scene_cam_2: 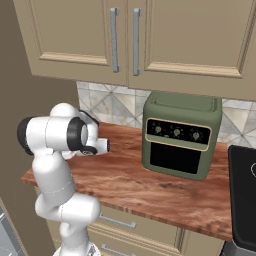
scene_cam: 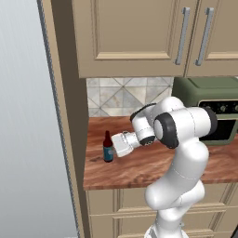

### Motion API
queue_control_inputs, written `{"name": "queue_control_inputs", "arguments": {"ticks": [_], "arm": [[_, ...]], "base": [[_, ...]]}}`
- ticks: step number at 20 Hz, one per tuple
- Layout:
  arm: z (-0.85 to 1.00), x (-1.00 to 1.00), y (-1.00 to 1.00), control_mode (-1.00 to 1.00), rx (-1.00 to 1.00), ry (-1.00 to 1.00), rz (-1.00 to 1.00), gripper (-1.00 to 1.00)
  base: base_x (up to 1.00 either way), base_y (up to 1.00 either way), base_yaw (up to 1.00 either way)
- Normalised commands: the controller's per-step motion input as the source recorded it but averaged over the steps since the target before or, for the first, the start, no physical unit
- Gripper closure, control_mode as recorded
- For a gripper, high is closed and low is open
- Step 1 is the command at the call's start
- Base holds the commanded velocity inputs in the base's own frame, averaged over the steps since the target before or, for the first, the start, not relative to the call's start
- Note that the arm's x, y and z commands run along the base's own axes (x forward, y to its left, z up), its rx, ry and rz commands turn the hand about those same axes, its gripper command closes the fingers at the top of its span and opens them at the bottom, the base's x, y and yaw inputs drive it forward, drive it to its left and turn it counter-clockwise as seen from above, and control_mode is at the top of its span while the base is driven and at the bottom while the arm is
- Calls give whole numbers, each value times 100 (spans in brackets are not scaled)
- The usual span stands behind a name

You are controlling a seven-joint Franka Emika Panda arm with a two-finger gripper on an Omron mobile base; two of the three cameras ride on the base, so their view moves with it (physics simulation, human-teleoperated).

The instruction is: Place the drinks on the dining counter in a tight cluster.

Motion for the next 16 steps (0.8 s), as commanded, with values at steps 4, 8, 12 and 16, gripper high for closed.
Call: {"name": "queue_control_inputs", "arguments": {"ticks": [4,8,12,16], "arm": [[-2,-17,5,-100,0,0,9,-100],[0,-14,1,-100,0,0,11,-100],[0,0,0,-100,0,0,0,-100],[0,0,0,-100,0,0,0,100]], "base": [[0,0,0],[0,0,0],[0,0,0],[0,0,0]]}}
